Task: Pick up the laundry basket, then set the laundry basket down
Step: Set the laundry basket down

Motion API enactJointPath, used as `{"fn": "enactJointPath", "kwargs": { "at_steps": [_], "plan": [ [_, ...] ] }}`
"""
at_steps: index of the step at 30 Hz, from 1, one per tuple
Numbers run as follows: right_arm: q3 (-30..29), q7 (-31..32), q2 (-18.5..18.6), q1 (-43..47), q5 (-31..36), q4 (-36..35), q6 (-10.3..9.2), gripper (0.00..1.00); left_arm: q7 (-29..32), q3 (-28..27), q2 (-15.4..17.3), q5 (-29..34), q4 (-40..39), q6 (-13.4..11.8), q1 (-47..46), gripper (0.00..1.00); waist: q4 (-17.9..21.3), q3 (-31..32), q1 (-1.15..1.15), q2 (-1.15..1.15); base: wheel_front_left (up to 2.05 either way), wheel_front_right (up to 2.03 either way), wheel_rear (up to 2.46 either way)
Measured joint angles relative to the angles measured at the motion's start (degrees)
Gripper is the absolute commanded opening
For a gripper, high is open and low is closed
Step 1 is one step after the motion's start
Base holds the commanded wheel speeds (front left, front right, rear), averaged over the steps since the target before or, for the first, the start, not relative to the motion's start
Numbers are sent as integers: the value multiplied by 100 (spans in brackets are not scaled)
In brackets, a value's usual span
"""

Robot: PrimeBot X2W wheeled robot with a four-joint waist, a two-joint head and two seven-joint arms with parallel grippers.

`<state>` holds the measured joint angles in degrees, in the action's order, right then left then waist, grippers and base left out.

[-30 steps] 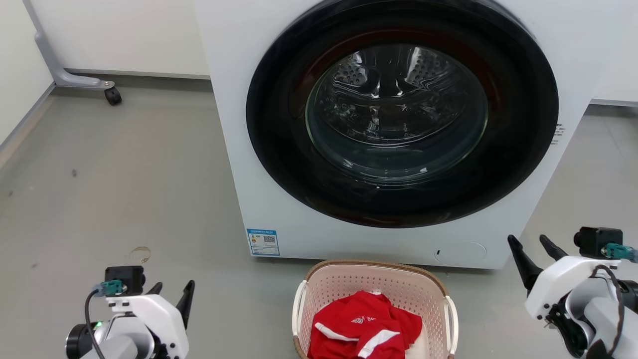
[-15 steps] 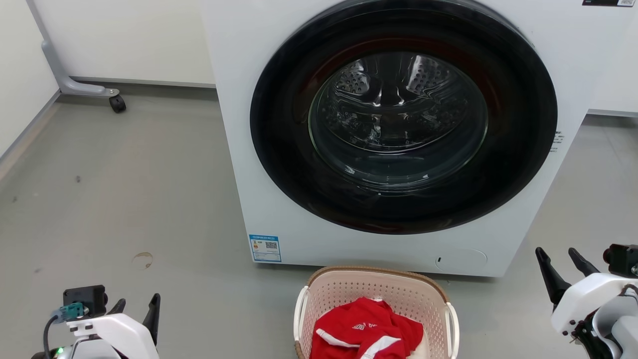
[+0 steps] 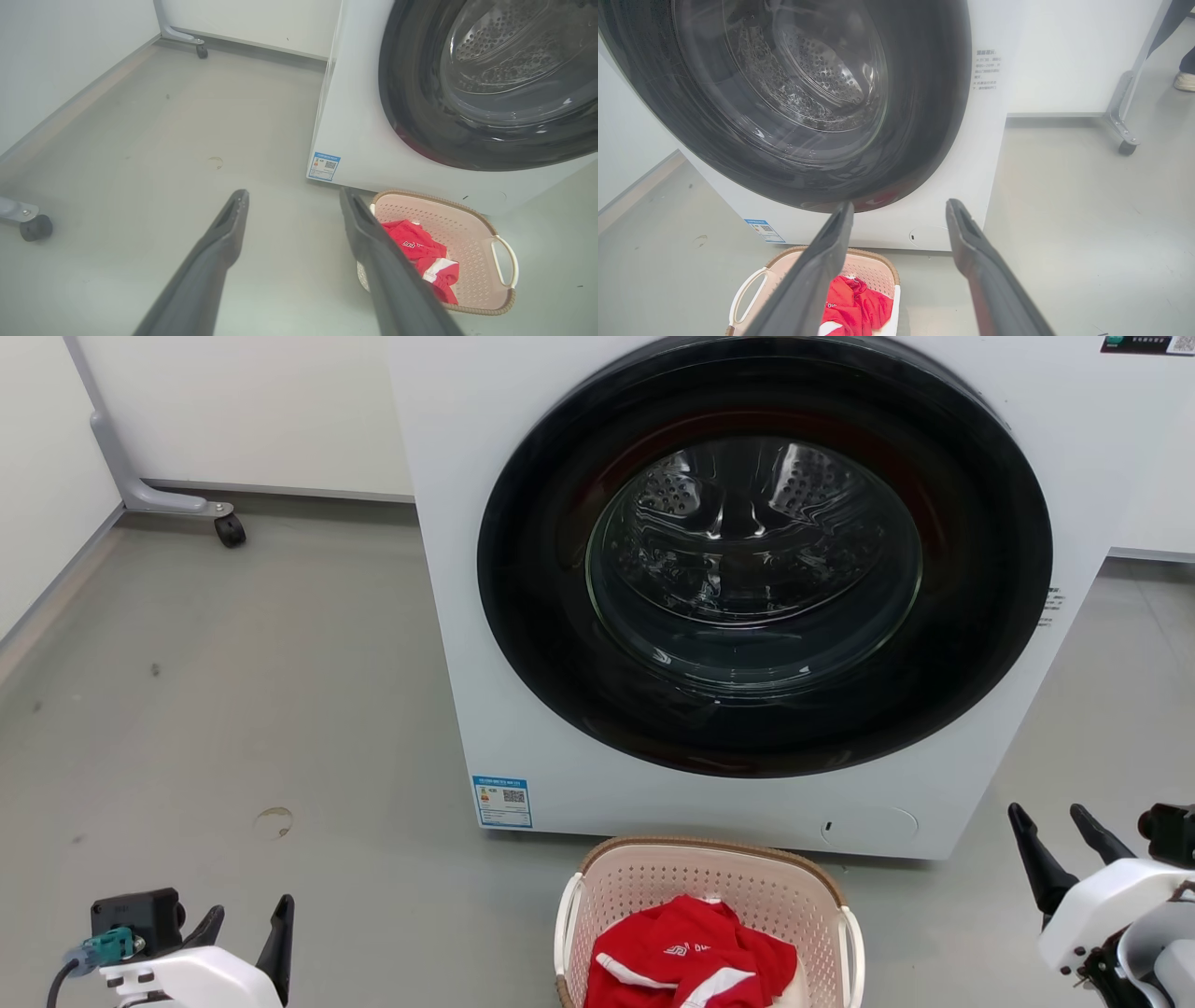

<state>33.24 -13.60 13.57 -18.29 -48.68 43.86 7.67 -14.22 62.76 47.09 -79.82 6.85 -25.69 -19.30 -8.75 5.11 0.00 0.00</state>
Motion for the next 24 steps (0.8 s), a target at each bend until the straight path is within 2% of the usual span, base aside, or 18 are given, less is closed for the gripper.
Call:
{"fn": "enactJointPath", "kwargs": {
  "at_steps": [5,11,16,24],
  "plan": [
    [-257,127,-14,132,186,-151,0,100,0,-4,142,1,-325,-137,45,100,11,5,0,0,0,0,0],
    [-545,276,-73,256,446,-378,0,100,3,-16,183,18,-522,-114,45,100,16,9,0,0,0,0,0],
    [-772,455,-168,398,657,-576,0,100,10,5,267,107,-575,162,44,100,20,9,0,0,0,0,0],
    [-1093,665,-245,573,918,-849,-1,100,9,1,270,260,-582,435,20,100,18,-6,0,0,0,0,0]
  ]
}}
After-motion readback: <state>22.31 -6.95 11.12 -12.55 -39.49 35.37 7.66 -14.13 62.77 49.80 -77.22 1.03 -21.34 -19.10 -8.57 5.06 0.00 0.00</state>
